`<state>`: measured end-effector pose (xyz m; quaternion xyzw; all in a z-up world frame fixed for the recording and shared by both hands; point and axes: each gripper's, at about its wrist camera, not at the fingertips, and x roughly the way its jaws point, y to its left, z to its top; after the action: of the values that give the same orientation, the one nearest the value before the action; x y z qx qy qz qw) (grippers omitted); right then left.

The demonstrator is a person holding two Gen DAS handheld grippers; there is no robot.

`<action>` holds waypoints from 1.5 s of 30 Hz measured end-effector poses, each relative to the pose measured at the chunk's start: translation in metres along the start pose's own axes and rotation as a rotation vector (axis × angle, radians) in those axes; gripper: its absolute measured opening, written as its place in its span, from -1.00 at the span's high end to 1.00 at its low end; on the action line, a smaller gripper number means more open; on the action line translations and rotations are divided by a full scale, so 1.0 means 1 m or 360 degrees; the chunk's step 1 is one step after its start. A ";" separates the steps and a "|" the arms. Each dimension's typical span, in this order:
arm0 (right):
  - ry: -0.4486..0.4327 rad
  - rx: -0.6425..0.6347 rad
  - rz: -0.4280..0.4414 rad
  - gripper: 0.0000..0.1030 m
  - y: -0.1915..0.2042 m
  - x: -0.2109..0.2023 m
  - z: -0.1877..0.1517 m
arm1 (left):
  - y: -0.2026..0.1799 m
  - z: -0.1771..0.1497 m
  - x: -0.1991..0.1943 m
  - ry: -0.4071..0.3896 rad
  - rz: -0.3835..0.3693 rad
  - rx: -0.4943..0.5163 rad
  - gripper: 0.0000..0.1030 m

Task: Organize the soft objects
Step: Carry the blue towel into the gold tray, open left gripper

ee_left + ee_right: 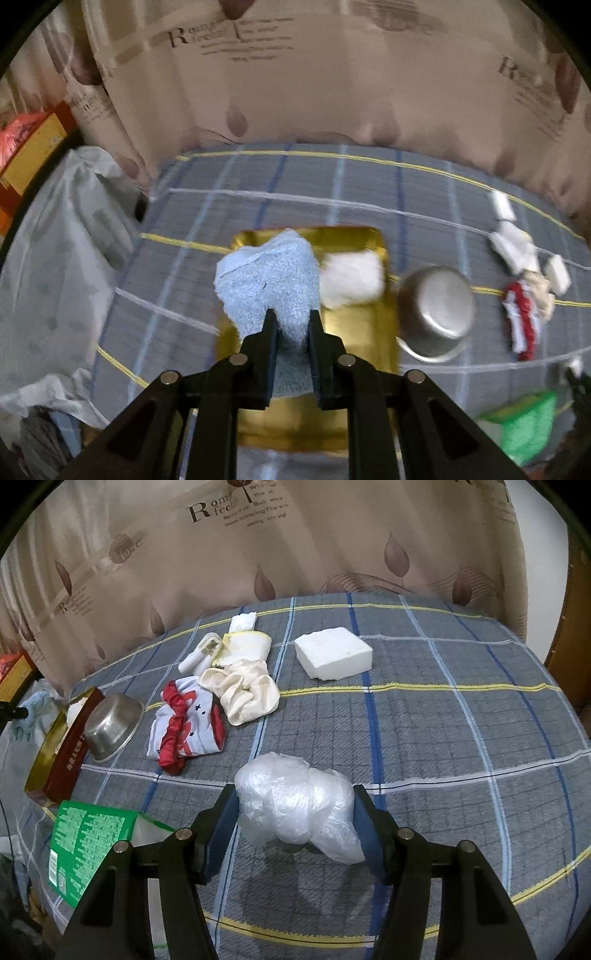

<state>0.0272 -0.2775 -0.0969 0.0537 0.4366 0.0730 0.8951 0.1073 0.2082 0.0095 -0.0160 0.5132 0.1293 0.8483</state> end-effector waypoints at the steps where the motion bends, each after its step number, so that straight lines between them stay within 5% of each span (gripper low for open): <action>1: -0.0009 0.0002 -0.0008 -0.12 0.001 -0.002 0.001 | 0.008 0.002 0.005 -0.0008 0.0010 -0.0025 0.71; 19: -0.0143 0.0061 -0.0124 -0.12 0.011 -0.053 0.001 | 0.027 0.023 0.080 0.0109 -0.0039 -0.0067 0.70; 26: -0.0150 0.0059 -0.0130 -0.12 0.018 -0.059 0.004 | 0.030 0.018 0.091 0.0182 0.0022 -0.0078 0.48; 32: -0.0136 0.0029 -0.0138 -0.12 0.028 -0.057 0.005 | 0.031 0.016 0.086 0.0143 -0.0010 -0.0051 0.27; 45: -0.0110 -0.0108 -0.0074 -0.12 0.067 -0.050 0.016 | 0.046 -0.016 0.032 -0.0004 -0.0101 -0.0137 0.25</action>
<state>0.0038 -0.2213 -0.0376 0.0158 0.4038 0.0651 0.9124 0.0963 0.2568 -0.0208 -0.0687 0.5053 0.1244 0.8511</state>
